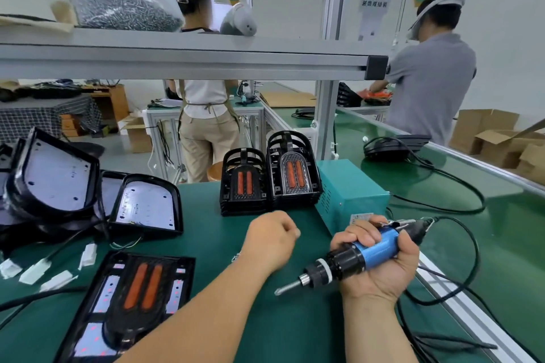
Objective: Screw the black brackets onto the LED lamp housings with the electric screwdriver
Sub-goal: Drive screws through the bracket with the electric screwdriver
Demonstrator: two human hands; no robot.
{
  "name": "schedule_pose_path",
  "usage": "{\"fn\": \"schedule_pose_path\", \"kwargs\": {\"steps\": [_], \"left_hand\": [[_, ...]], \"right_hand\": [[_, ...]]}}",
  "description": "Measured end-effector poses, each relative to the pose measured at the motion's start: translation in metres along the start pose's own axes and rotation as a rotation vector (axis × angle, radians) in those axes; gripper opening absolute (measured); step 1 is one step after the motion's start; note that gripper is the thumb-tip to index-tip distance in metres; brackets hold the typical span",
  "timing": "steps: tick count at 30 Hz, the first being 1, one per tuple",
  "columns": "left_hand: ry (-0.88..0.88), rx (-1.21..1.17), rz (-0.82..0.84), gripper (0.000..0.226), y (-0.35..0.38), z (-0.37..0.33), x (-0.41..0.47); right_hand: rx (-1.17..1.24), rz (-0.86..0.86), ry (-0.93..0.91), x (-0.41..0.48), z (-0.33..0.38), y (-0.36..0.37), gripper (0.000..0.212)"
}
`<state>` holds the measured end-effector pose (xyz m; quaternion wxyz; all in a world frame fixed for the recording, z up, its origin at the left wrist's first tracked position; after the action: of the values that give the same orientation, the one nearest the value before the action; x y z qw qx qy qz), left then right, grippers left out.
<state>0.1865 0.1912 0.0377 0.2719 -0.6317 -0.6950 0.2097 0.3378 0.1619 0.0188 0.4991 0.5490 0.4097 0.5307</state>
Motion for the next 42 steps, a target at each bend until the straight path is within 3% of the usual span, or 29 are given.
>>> {"fn": "schedule_pose_path", "kwargs": {"steps": [3, 5, 13, 19, 25, 33, 42], "left_hand": [[-0.230, -0.587, -0.086, 0.011, -0.038, 0.021, -0.044], [-0.306, -0.800, -0.130, 0.011, -0.052, 0.036, -0.079], [-0.407, -1.178, -0.203, 0.011, -0.071, 0.057, -0.109], [-0.395, -1.170, -0.230, 0.016, -0.069, 0.060, -0.111], [-0.276, -1.106, -0.216, 0.026, -0.069, 0.055, -0.110], [-0.258, -1.056, -0.201, 0.027, -0.070, 0.057, -0.107], [-0.158, -0.803, -0.224, 0.027, -0.073, 0.059, -0.106]], "right_hand": [[-0.008, -0.156, -0.080, 0.003, 0.000, -0.007, 0.034], [-0.004, -0.210, -0.089, 0.003, -0.005, -0.009, 0.038], [-0.040, -0.364, -0.102, -0.010, -0.041, -0.003, 0.025], [-0.048, -0.455, -0.126, -0.018, -0.051, 0.002, 0.028], [-0.002, -0.458, -0.138, -0.018, -0.050, 0.007, 0.032], [-0.052, -0.449, -0.131, -0.019, -0.050, 0.008, 0.031], [-0.079, -0.430, -0.147, -0.020, -0.047, 0.013, 0.030]]}}
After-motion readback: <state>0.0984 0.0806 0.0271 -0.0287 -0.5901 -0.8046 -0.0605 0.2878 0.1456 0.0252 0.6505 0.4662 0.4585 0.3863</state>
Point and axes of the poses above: each hand's wrist, its own x-axis towards the middle knuckle, its own y-axis out of the palm, z = x × y, the point moved 4 cm from there along x, towards the middle knuckle, and after that the axes turned 6 degrees about -z, right-handed, at the moved point
